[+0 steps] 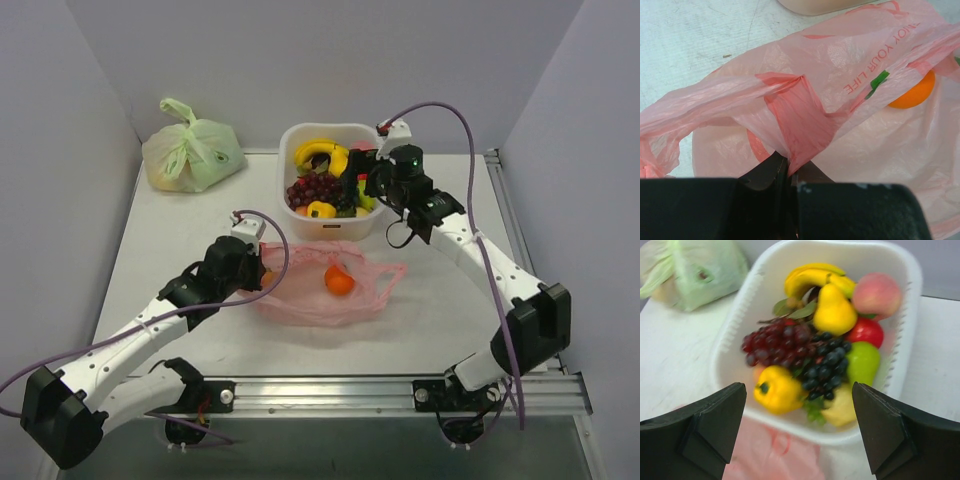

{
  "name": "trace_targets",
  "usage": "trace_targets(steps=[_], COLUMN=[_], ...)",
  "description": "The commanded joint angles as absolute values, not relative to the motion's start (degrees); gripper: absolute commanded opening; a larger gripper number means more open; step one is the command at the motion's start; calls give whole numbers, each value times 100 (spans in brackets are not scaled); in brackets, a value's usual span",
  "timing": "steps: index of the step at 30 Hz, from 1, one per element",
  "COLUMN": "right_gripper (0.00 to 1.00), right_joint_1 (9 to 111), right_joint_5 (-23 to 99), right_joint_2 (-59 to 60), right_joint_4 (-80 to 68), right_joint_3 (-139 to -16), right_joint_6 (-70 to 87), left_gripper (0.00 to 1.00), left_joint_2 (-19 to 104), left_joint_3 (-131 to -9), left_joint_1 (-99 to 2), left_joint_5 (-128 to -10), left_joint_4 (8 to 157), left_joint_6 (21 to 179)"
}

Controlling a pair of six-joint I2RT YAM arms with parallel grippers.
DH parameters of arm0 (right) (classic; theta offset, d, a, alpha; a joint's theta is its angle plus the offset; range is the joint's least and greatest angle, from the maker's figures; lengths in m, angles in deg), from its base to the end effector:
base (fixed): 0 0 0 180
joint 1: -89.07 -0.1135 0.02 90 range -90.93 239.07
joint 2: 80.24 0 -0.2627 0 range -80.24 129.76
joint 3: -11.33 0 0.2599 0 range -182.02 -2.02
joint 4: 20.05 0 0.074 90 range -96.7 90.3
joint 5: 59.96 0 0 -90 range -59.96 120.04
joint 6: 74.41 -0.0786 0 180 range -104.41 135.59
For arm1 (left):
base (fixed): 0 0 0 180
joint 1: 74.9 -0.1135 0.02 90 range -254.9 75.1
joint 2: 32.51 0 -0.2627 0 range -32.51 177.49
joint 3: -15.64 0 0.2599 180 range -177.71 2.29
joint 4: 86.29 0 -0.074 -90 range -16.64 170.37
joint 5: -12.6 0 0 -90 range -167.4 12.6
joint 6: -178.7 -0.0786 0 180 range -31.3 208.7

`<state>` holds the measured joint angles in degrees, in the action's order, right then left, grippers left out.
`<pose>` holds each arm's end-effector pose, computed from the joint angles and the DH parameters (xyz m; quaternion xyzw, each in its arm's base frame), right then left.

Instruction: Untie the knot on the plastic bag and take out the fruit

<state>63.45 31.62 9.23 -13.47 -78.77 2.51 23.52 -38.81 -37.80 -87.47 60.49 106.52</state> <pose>0.3861 0.1875 0.3632 -0.0903 0.7373 0.2315 0.6282 0.2135 -0.1443 0.2378 0.1077 0.8771 -0.1438 0.4454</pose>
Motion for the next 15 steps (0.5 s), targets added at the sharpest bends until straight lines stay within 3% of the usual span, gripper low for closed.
trace_targets(steps=[1, 8, 15], right_gripper=[89, 73, 71], right_joint_1=[5702, 4489, 3820], right_joint_5=[3434, 3338, 4102], right_joint_2=[54, -1088, -1073], right_joint_4=[-770, 15, 393], right_joint_3=[-7394, -6321, -5407], right_joint_6=[706, 574, 118], left_gripper=[1, 0, 1], left_joint_2=[2269, 2269, 2295], left_joint_3=[-3884, -3849, -3805], left_joint_1=[-3825, -3825, -3527], left_joint_5=[-8619, -8733, -8812], left_joint_4=[6314, 6226, 6121], left_joint_6=[10689, 10698, 10988])
